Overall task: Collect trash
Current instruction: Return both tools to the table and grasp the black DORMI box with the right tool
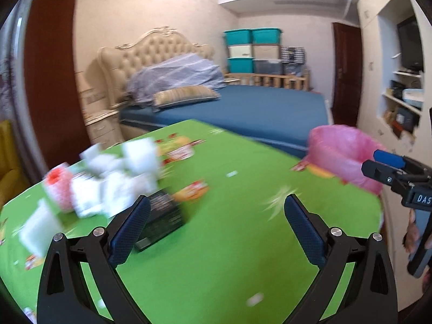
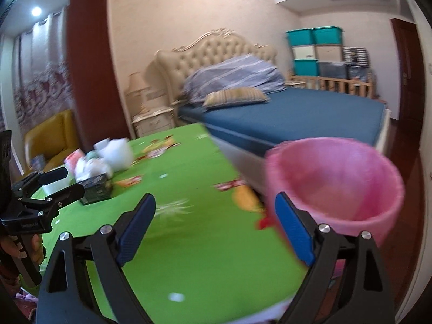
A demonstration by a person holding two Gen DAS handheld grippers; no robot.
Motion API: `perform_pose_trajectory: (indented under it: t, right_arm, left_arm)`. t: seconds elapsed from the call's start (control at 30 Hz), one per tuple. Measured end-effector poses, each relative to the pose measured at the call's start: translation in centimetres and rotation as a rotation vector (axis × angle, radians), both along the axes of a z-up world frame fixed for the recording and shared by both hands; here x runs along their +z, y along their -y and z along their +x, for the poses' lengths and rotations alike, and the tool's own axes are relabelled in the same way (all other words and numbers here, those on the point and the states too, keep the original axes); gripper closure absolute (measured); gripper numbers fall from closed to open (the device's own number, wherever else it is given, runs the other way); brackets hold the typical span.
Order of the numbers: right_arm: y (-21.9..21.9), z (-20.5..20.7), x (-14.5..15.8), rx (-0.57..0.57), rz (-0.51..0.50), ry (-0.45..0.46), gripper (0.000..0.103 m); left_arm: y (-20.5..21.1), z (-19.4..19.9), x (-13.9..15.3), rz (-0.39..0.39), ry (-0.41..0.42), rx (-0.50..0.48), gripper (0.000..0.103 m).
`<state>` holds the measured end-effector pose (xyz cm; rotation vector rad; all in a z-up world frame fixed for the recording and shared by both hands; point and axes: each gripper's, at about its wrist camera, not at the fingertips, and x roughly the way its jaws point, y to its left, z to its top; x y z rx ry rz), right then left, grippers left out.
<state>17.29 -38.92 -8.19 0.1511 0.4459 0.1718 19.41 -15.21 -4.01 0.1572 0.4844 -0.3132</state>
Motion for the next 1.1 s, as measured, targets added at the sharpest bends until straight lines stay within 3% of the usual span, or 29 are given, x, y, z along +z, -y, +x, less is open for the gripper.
perform_pose_trajectory:
  t: [0.3,0.53,0.77,0.9,1.1]
  right_arm:
    - [-11.4,1.7,-0.2,0.184,-0.066,-0.066,0.016]
    - [-18.9,2.8,-0.4,0.304,-0.124,-0.119,0.016]
    - [-24.6,5.7,-0.9,0.371,-0.193,-0.214,0.016]
    - [-26.2,8.2,-1.2,0.342,-0.189,-0.257,0.016]
    - [-26.5,13.2,-1.5,0.212,-0.173,-0.326,0.016]
  left_arm:
    - [-11.5,-1.5,0.7,-0.043,0.005,0.233,0.009]
    - [-18.4,-2.7,1.8,-0.025,0.049,0.372,0.009]
    - [-22.9,-4.0,1.8,-0.092,0.055,0.448,0.009]
    - [-24.0,-4.7,1.3,-0.1,0.057,0.462,0.009]
    - [-25.7,-4.7,1.1,-0.129,0.051,0.473,0.009]
